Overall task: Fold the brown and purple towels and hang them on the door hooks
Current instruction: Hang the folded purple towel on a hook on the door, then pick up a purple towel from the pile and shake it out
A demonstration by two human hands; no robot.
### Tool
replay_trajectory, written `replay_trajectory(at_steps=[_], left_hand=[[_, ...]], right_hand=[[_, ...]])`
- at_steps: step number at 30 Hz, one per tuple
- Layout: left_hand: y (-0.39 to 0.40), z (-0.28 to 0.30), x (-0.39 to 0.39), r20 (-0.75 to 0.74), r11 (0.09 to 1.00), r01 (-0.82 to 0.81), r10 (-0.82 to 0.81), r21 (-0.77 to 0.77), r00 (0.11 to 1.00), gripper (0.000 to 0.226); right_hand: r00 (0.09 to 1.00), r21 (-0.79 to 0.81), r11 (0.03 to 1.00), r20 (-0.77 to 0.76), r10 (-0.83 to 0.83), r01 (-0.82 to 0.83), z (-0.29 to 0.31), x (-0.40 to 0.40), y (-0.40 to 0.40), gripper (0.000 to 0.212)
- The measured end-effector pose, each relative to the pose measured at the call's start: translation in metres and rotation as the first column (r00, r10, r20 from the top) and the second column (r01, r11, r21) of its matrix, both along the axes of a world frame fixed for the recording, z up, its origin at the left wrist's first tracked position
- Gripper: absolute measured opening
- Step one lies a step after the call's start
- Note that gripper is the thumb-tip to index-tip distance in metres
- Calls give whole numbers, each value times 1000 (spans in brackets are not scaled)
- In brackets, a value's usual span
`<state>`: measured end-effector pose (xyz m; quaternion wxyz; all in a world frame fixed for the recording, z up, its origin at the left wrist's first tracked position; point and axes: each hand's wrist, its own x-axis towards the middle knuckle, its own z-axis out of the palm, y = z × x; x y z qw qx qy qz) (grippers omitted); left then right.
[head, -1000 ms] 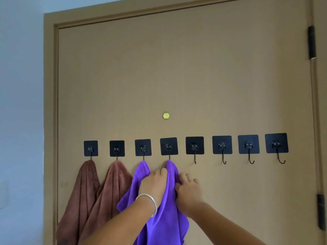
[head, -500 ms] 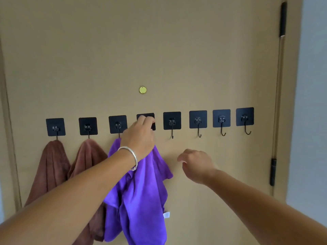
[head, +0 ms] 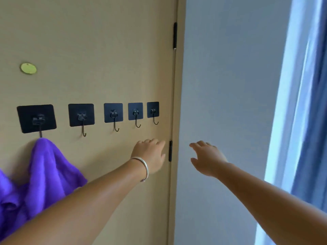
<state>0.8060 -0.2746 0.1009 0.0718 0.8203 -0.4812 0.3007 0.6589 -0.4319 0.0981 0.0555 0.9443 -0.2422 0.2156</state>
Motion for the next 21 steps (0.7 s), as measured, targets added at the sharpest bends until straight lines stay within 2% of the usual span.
replay_trajectory(at_steps=[4,10,16,21], left_hand=[[-48,-14,-37,-88,986,168,-167,11,982,40],[-111,-37,-140,-138,895,444,-434,50,890,47],[-140,-51,-288,-150,731,675,-659,102,737,39],[-136,-71,-423,-196,578,799,-775,165,601,43]], right_hand=[[975,10,975,-2,-221,221,-11,-79,-12,53],[863,13,863,-34,-504,504,-30,-214,-7,51],[650,91,646,-31,-759,758,-44,-368,25,49],[439,183,427,-28,-898,885,-74,-492,73,52]])
